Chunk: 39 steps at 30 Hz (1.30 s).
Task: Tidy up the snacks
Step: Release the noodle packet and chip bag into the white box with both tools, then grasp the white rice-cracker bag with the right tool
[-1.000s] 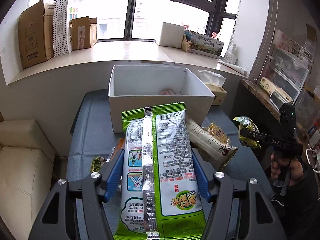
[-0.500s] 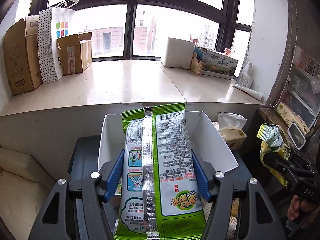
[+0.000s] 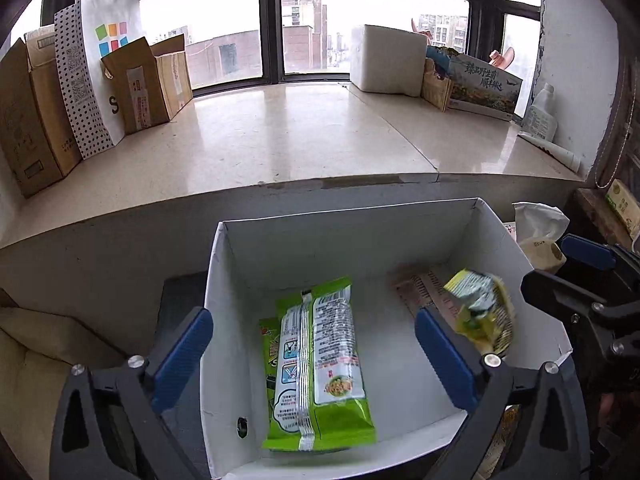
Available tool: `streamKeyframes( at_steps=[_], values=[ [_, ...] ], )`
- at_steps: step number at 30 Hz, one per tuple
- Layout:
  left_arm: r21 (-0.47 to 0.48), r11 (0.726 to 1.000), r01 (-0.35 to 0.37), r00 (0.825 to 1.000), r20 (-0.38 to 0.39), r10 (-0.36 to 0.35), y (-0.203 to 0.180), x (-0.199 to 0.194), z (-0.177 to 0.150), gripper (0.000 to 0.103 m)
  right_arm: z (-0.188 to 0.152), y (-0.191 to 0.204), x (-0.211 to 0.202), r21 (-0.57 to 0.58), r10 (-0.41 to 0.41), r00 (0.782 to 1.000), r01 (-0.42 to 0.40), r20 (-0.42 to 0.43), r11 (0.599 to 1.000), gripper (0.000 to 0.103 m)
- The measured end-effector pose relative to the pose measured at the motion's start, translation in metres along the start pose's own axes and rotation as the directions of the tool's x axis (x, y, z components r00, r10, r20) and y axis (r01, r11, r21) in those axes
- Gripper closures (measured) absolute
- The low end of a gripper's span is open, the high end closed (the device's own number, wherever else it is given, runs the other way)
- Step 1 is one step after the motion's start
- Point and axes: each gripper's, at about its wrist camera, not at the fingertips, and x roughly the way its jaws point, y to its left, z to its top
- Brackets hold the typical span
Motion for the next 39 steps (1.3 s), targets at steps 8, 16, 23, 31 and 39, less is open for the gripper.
streamKeyframes(
  at_steps=[8, 16, 23, 31, 39],
  values=[
    [-0.055, 0.998, 0.041, 0.999, -0.001, -0.041, 0.012, -0.025, -0.017, 0.0, -0.007, 0.006, -0.022, -0.033, -0.014, 0.999, 0.015, 0.036, 0.999, 0.0],
    [-0.044, 0.997, 0.069, 0.996, 0.065, -0.066, 0.007, -0.101, -0.053, 0.0, -0.039, 0.022, -0.085, -0.098, 0.006, 0.995, 0.004, 0.1, 0.995, 0.0],
    [-0.011, 0.992, 0.127, 0.983, 0.133, -0.124, -0.003, -0.177, -0.113, 0.0, -0.108, 0.021, -0.152, -0.083, 0.096, 0.984, -0.084, 0.153, 0.993, 0.0],
    [-0.053, 0.991, 0.124, 0.99, 0.077, -0.12, -0.01, -0.201, -0.195, 0.0, -0.194, 0.023, -0.164, -0.035, 0.041, 0.996, -0.038, 0.078, 0.999, 0.0],
    [-0.004, 0.995, 0.101, 0.994, 0.038, -0.1, -0.024, -0.205, -0.23, 0.0, -0.214, 0.033, -0.139, -0.074, -0.038, 0.999, 0.037, -0.018, 0.997, 0.0]
  ],
)
